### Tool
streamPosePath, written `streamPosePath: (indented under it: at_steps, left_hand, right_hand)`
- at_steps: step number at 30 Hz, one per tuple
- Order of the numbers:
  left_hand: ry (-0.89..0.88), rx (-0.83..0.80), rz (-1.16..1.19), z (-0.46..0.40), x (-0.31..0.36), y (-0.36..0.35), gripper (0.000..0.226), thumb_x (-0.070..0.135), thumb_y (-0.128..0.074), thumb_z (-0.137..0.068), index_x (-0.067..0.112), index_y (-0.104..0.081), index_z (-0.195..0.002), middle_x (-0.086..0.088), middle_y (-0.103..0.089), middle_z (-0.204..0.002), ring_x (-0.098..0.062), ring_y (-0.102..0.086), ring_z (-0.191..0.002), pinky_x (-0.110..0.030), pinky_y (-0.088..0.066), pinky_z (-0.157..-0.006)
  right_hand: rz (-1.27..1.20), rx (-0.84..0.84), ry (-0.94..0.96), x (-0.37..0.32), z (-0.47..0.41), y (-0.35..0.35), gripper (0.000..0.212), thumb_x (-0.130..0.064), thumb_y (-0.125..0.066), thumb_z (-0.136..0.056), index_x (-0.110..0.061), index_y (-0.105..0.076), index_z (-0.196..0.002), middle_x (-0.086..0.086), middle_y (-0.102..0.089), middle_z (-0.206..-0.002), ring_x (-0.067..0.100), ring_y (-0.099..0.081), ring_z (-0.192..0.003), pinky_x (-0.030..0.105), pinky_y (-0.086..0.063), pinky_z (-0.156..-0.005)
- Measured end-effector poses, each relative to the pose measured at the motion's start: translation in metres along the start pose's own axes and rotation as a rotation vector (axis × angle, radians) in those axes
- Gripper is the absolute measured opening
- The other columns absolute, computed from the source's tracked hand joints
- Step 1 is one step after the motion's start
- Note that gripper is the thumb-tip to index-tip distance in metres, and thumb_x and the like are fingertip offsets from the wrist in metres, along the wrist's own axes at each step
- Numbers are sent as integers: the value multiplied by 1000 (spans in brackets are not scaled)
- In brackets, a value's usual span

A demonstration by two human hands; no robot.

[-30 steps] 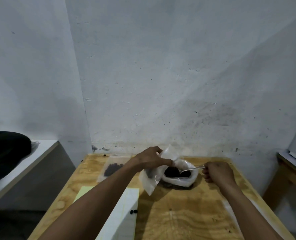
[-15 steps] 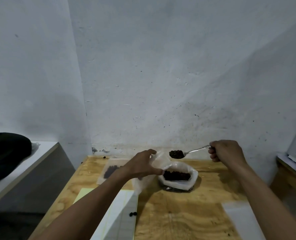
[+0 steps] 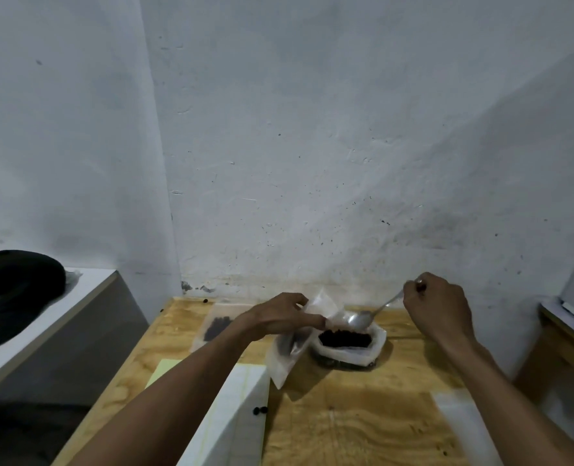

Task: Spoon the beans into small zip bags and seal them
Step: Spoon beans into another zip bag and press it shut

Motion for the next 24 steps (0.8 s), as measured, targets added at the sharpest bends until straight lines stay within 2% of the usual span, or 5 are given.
streamPosePath:
  at_steps: [4,11,16,20,24]
  left_hand:
    - [75,-119,-75,-7,0,-22,82,65,-80,-66,20,-62,-133,2,-63,-130,-22,-59,-115,-37,-50,-98]
    - [39,18,119,-19,16,-23,45,52,-82,-74,8,-70,-79,1,-59,-76,-15,-57,-74,-26,-40,-66]
    - [57,-11,65,-13,10,-14,60,54,-82,-72,3,-73,-102,-4,-68,-93,-17,-62,-84,-29,-46,-73]
    - [25,10,47,-4,3,-2,48,50,-80,-79,13,-71,-109,-4,-71,-110,-18,-66,-99,-33,-53,-88]
    - [-50,76,-42,5,7,14,41,51,-78,-81,23,-66,-108,7,-68,-104,-12,-63,-94,-25,-48,-75]
  right_hand:
    - [93,-72,-10,18,18,-26,35,-25,-54,-97,-7,-56,-67,7,-53,-56,24,-51,-51,29,-32,-48]
    - [-81,-149,-208,42,33,-54,45,-15,-56,-93,-11,-36,-53,11,-38,-46,35,-42,-42,30,-26,-52]
    - [-349,-198,-472,62,42,-61,37,-14,-55,-94,1,-71,-64,21,-71,-62,33,-65,-53,36,-52,-55]
    - [-396,-187,-515,62,36,-48,34,-12,-56,-93,0,-71,-65,16,-69,-60,29,-62,-53,38,-52,-59]
    - [-403,-170,-506,48,22,-25,31,-14,-59,-94,6,-73,-75,15,-65,-60,27,-59,-52,30,-47,-54]
Point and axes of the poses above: each hand's wrist, its own z-axis away from the middle knuckle, its own y-axis out of the back of the hand, x = y × z, the point moved 6 cm from there along -z, towards the middle knuckle
